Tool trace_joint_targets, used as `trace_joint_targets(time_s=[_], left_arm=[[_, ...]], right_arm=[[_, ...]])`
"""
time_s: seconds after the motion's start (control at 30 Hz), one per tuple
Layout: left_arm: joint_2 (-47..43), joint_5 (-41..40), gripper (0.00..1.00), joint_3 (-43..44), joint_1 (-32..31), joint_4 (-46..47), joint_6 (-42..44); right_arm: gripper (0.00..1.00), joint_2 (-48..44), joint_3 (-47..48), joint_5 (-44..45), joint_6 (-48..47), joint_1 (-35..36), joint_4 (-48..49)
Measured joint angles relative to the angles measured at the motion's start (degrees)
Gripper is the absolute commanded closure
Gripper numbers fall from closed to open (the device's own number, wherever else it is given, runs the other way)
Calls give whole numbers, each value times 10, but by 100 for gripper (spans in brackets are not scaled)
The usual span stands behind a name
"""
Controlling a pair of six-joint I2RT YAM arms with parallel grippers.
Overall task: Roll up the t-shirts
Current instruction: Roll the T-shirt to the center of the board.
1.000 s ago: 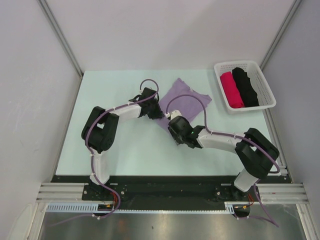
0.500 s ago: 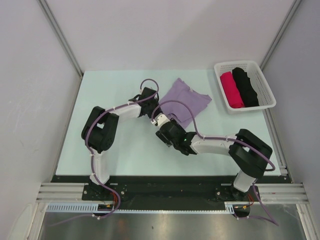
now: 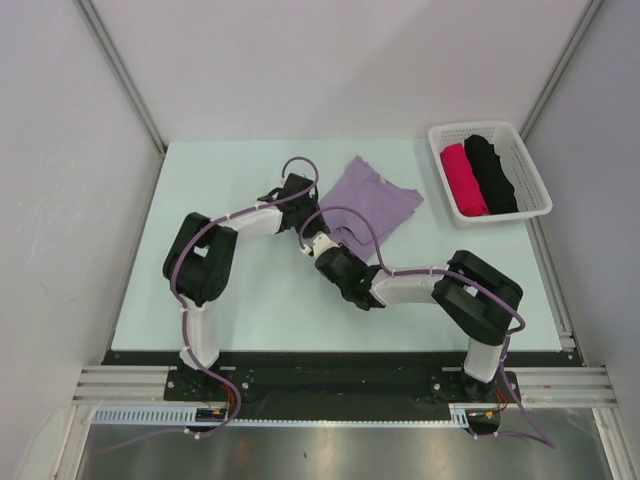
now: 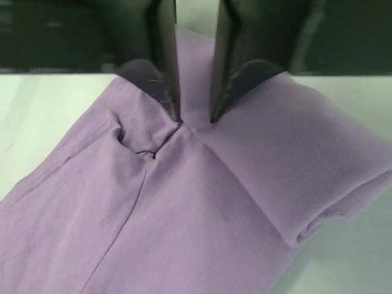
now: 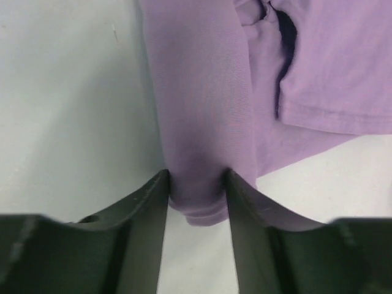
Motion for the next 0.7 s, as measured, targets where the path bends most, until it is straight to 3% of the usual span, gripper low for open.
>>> trace_joint_targets(time_s=[0.13,0.3,0.7], left_arm=[[0,9,54,2,4,0,3],[-7,31,46,3,20,1,3],[-111,41,49,-85,111,42,-2]], right_arm=[[68,0,2,-17,7,-18,0],[70,-18,3,-85,26,-55,-8],[72,-26,4,-167,51,-86,-15]])
